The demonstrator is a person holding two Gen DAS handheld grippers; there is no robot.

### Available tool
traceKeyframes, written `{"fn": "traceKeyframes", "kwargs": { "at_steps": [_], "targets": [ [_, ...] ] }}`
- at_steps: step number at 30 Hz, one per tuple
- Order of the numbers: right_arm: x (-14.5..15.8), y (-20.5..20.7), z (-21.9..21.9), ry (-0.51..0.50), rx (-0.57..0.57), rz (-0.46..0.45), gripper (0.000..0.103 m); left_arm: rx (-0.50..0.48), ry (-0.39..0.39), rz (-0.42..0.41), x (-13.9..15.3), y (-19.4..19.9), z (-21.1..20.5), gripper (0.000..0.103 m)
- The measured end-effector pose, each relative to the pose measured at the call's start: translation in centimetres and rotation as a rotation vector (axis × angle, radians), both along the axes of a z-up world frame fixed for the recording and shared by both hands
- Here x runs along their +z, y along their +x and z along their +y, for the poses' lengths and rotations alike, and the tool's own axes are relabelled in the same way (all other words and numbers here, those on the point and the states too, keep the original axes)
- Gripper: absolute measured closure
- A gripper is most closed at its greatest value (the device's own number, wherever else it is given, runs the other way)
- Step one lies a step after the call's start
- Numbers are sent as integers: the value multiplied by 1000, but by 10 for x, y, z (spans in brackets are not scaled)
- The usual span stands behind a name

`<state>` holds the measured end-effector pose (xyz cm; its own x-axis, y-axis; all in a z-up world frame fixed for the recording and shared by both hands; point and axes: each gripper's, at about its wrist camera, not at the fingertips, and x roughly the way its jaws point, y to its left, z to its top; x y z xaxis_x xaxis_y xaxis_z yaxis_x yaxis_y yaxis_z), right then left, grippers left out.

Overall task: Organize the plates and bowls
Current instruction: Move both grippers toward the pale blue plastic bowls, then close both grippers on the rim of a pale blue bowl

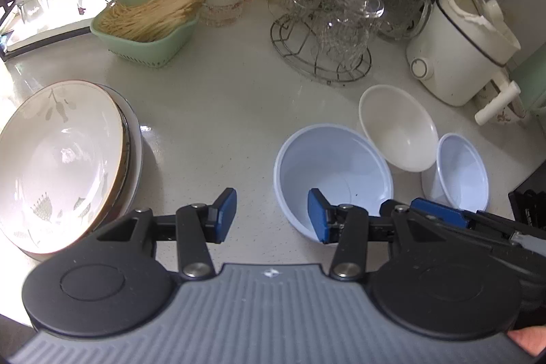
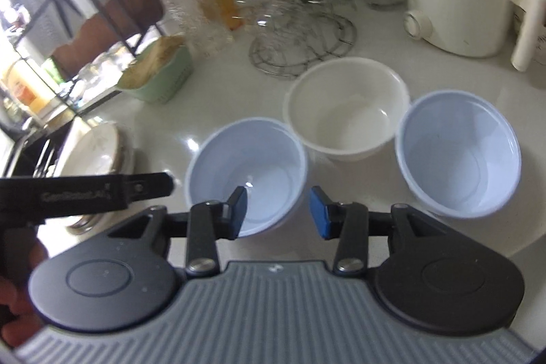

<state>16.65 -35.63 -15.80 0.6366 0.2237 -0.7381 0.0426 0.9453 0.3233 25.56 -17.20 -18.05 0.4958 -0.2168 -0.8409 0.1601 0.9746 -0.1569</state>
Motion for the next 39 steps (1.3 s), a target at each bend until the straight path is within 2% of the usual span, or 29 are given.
{"fn": "traceKeyframes", "kwargs": {
  "at_steps": [2,5,9,14,19,22,24,25,27,31,39],
  "targets": [
    [-6,0,-3,20,-29,15,59,0,-4,-7,-6,2,2,51],
    [-14,3,-7,46,-41,17,59,-1,18,30,-17,7,4,51],
    [-18,9,-14,81,-63,1,59,2,-11,55,-24,11,11,51],
    [-21,16,-9,71,-90,-2,60,3,-51,52,-30,16,16,59],
    [-26,21,-4,51,-103,26,74,-7,-69,49,-28,22,14,67],
    [-29,24,-2,49,-95,39,84,-17,-107,60,-29,26,16,78],
    [-31,25,1,50,-89,43,88,-6,-150,70,-30,28,20,88],
    [-31,25,2,49,-87,42,88,0,-174,79,-31,29,22,90],
    [-30,25,6,33,-88,40,88,23,-229,112,-35,33,28,91],
    [-30,26,10,30,-82,46,88,48,-269,138,-37,37,38,93],
    [-20,29,32,25,-27,32,88,57,-229,85,-21,33,60,93]
  ]
}}
